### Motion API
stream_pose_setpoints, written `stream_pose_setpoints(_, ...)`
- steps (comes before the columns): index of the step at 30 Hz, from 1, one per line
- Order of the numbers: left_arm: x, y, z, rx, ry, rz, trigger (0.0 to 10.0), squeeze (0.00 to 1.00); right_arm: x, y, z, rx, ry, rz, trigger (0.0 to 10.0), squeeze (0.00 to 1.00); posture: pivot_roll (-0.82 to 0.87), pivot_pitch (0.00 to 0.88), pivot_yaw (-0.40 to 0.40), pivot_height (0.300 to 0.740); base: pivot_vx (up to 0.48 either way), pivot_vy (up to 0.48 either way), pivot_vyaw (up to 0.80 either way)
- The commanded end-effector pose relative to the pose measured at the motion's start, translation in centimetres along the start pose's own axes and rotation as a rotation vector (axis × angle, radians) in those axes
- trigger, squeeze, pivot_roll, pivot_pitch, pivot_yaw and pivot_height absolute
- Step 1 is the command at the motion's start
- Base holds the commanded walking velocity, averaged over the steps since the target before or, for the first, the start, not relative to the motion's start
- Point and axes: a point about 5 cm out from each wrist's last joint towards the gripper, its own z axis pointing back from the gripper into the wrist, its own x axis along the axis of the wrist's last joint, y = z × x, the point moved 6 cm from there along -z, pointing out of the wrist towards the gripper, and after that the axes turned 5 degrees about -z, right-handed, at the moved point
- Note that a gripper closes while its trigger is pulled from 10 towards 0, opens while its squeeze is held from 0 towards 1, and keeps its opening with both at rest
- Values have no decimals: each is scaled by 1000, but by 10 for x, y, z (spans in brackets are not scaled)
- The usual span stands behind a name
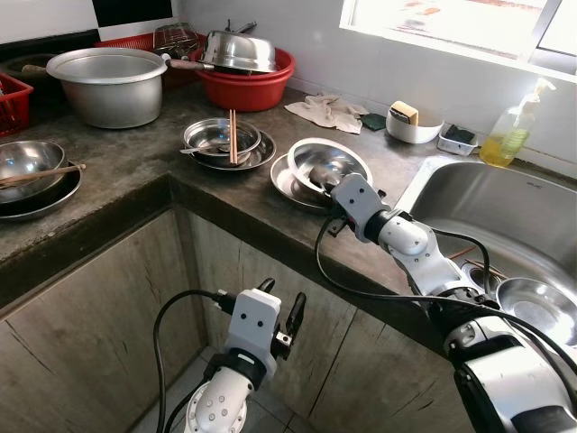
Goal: Kitchen organization
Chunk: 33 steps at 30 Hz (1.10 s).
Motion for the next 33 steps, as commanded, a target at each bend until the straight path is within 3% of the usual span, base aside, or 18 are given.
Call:
stream_pose_setpoints(1, 7, -3, -2, -11, -28, 9, 10000, 0, 4, -7, -1, -15, -12, -11, 0, 0, 21, 8, -120, 740, 0, 0, 0)
stream_pose_setpoints(13, 5, 2, -3, -3, -27, 3, 10000, 0, 7, -11, -3, -9, -16, 6, 0, 0, 19, 17, -122, 740, 0, 0, 0)
stream_pose_setpoints(14, 5, 2, -3, -2, -27, 2, 10000, 0, 6, -10, -3, -5, -13, 9, 3961, 0, 18, 17, -119, 740, 0, 0, 0)
stream_pose_setpoints(15, 5, 2, -3, -1, -27, 2, 10000, 0, 6, -9, -3, -2, -8, 18, 3961, 0, 18, 17, -117, 740, 0, 0, 0)
stream_pose_setpoints(17, 6, 2, -4, 0, -28, 0, 10000, 0, 5, -8, -3, 1, -6, 27, 10000, 0, 19, 18, -116, 740, 0, 0, 0)
stream_pose_setpoints(33, 6, 2, -4, 4, -30, 5, 10000, 0, 2, 3, -4, 64, 9, 79, 10000, 0, 18, 28, -120, 740, 0, 0, 0)
